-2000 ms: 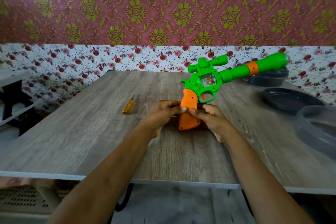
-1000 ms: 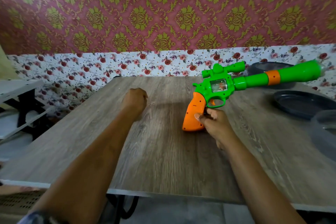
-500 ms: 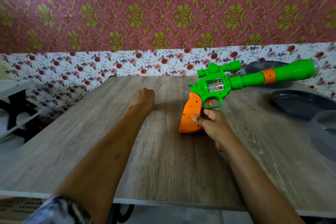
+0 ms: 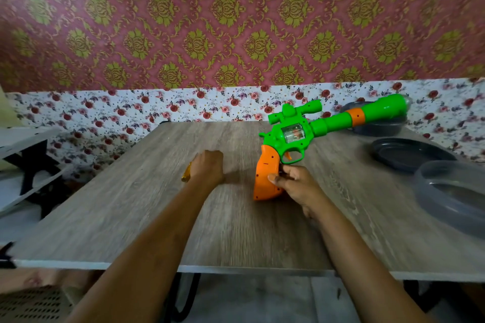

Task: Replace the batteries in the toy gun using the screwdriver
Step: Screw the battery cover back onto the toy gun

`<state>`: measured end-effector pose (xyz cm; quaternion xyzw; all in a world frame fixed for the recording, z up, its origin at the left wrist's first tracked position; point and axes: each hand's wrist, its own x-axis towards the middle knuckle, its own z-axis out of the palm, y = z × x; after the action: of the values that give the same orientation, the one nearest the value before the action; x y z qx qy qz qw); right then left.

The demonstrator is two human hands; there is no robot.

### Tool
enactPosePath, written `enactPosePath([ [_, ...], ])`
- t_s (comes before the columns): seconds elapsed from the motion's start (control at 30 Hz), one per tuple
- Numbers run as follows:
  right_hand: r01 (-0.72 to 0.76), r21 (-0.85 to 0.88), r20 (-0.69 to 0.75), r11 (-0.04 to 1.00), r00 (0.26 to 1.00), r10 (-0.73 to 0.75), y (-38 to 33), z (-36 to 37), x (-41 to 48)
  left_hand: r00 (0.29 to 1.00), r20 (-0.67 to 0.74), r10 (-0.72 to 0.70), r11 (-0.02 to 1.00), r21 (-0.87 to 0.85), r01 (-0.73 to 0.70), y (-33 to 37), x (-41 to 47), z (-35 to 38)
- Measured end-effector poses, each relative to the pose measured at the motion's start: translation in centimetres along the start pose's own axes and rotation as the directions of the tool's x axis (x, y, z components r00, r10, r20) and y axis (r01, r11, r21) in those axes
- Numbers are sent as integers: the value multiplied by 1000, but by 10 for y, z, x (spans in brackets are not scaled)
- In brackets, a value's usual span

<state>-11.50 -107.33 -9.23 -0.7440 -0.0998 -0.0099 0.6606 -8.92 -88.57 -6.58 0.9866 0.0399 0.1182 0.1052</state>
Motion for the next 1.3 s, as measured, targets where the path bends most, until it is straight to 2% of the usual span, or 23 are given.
enactPosePath([
  [0.07,-3,-11,26,1000,1000,3,0,2,0,997,-75,-14,959,-284,-8,-3,-12,2],
  [0.13,0,-56,61,998,998,4,-1,3,2,984,-172,-48,862,-506,-46,-2,-22,3],
  [0.2,18,-126,106,992,994,-5,-4,4,7,965,-248,-83,757,-646,-100,1,-27,1],
  [0.33,12,-160,141,987,990,11,-6,6,14,958,-272,-94,521,-833,-185,8,-30,7],
  [0.4,3,-120,121,993,993,11,-1,6,16,947,-320,-31,526,-811,-257,8,-31,15],
  [0.47,3,-63,105,998,994,4,1,5,16,918,-395,41,628,-704,-331,8,-30,18],
  [0.53,-4,-34,106,999,994,7,2,6,19,894,-439,90,673,-635,-379,8,-29,19],
  [0.7,-31,-39,99,999,995,35,4,6,23,849,-496,180,642,-595,-484,14,-33,20],
  [0.87,-134,34,121,990,984,129,3,2,22,844,-485,231,662,-557,-501,12,-34,22],
  [1.07,-153,92,146,984,980,138,3,0,22,864,-445,236,653,-586,-480,12,-36,20],
  [1.3,-169,93,168,981,974,151,5,-1,23,848,-464,255,635,-582,-509,12,-38,20],
])
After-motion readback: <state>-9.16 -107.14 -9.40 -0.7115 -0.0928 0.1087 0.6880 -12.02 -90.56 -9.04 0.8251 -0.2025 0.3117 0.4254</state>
